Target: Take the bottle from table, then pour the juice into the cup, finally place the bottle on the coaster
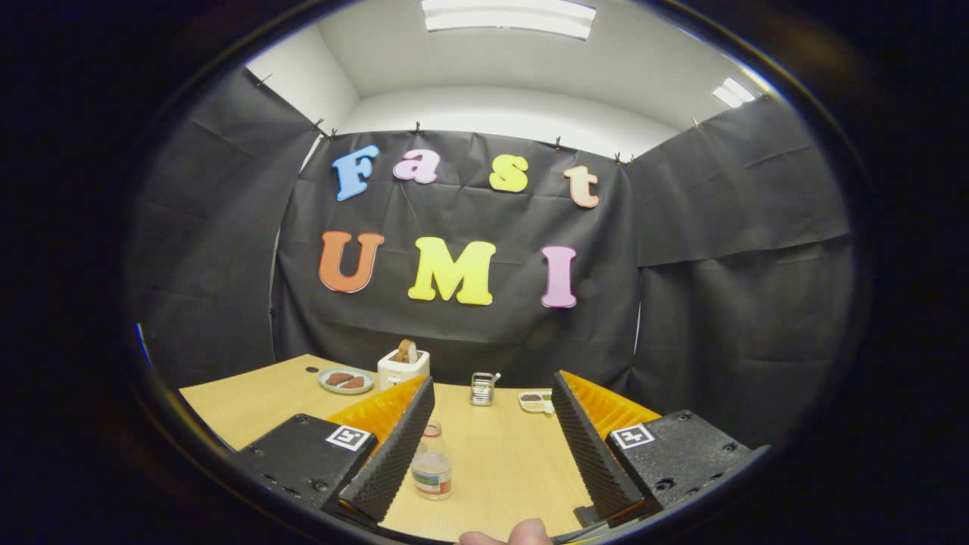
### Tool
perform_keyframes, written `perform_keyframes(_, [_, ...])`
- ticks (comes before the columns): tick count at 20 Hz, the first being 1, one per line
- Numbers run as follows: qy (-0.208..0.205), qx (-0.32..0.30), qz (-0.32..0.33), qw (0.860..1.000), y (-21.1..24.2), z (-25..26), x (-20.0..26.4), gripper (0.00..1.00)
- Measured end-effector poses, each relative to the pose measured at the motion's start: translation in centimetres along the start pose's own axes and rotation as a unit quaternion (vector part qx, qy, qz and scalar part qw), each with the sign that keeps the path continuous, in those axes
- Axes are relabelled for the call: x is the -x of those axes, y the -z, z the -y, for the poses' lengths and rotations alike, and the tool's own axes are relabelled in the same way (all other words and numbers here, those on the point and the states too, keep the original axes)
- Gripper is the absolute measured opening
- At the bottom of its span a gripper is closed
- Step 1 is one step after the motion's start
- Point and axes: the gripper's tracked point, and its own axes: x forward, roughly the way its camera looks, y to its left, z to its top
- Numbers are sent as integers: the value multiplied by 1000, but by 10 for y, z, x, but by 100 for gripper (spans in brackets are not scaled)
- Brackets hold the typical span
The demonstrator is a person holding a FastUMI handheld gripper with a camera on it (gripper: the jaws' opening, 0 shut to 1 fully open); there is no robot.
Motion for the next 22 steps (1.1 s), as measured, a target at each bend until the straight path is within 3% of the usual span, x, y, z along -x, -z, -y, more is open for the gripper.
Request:
perform_keyframes(18, [-13, -6, 0, 1000, 5, -4, 9, 99])
perform_keyframes(22, [-33, -22, -14, 999, 22, -17, 9, 100])
